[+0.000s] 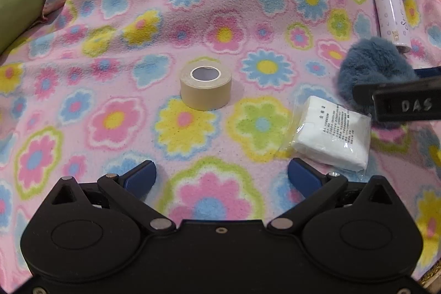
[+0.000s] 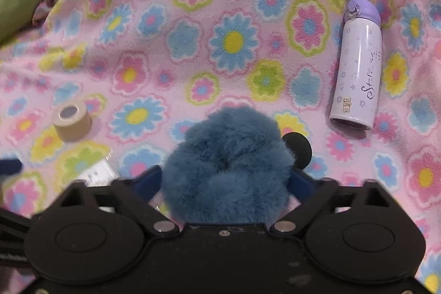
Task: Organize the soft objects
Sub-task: 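Grasp the white packet with the left tool while the right tool grasps the blue scrunchie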
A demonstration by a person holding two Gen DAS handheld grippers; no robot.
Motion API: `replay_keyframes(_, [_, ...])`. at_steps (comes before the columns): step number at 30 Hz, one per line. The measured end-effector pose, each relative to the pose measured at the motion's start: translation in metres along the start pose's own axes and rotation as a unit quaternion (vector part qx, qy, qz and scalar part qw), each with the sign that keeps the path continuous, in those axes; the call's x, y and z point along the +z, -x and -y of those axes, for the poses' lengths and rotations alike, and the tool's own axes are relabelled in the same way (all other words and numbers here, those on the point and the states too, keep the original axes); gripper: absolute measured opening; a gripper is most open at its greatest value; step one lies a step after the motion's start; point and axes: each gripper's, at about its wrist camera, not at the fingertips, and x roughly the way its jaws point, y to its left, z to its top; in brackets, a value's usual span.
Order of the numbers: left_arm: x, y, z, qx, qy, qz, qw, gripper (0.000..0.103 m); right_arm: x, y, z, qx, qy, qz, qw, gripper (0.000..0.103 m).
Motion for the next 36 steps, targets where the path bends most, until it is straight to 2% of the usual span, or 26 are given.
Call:
replay_keyframes(3, [0.000, 0.000, 0.000, 0.001, 0.001, 0.000, 1.0000, 0.101, -0.007, 0.008, 0.009, 0.009, 0.004, 0.003, 1.000, 0.072])
replay_keyframes(8, [0.001, 0.001, 0.002, 0.010, -0.001, -0.002, 1.0000, 0.100, -0.017, 0.039, 0.032, 0.004, -0.008, 0.019, 1.000, 0.068])
replay_keyframes(13, [0.002, 0.013, 0.002, -0.014, -0.013, -0.005, 0.9998, 0.085, -0.030, 0.063, 0.051, 0.006, -0.023, 0.011, 1.000, 0.069])
replay_keyframes(18, [0.003, 0.041, 0.010, -0.039, -0.050, 0.028, 0.9976, 0.085, -0.041, 0.075, 0.062, 0.023, -0.049, 0.002, 0.999, 0.074])
replay_keyframes(21, [0.010, 0.048, 0.025, -0.062, -0.086, 0.043, 0.9934, 0.086, -0.044, 0.080, 0.061, 0.023, -0.059, 0.015, 0.998, 0.081])
replay_keyframes(24, [0.018, 0.041, 0.041, -0.085, -0.114, 0.041, 0.9890, 0.086, -0.045, 0.085, 0.060, 0.028, -0.066, 0.023, 0.997, 0.082])
replay_keyframes(27, [0.023, 0.028, 0.055, -0.104, -0.128, 0.027, 0.9860, 0.086, -0.044, 0.092, 0.061, 0.019, -0.067, 0.036, 0.997, 0.093])
replay_keyframes(30, [0.023, 0.016, 0.067, -0.110, -0.138, 0.015, 0.9842, 0.086, -0.044, 0.102, 0.066, 0.001, -0.084, 0.073, 0.994, 0.102])
replay_keyframes(32, [0.024, 0.004, 0.074, -0.106, -0.141, 0.002, 0.9843, 0.083, -0.043, 0.106, 0.070, -0.019, -0.103, 0.093, 0.990, 0.103])
replay_keyframes(34, [0.025, -0.004, 0.075, -0.108, -0.131, -0.014, 0.9855, 0.069, -0.042, 0.110, 0.073, -0.046, -0.126, 0.117, 0.984, 0.103])
replay_keyframes(36, [0.026, -0.009, 0.071, -0.107, -0.108, -0.021, 0.9881, 0.061, -0.040, 0.111, 0.073, -0.052, -0.132, 0.127, 0.982, 0.103])
